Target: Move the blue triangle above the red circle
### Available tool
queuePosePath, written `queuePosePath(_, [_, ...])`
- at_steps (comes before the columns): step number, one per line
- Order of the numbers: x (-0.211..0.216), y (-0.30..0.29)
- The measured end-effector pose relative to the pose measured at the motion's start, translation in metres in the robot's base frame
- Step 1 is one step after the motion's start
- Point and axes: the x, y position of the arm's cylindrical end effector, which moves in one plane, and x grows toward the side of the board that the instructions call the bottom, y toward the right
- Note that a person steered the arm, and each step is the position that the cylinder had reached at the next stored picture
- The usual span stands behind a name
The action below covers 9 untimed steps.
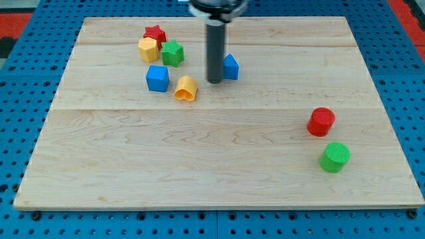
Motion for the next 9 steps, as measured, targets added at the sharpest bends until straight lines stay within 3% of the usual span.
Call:
queuePosePath(1, [-0.021, 0.003])
queuePosePath(2, [-0.034, 0.063])
queuePosePath(3, [-0.022, 0.128])
queuePosePath(5, [0.023, 0.200])
queuePosePath(6, [0.007, 0.157])
queuePosePath(8, [-0.056, 0.191])
queuePosePath(9, [-0.064, 0.065])
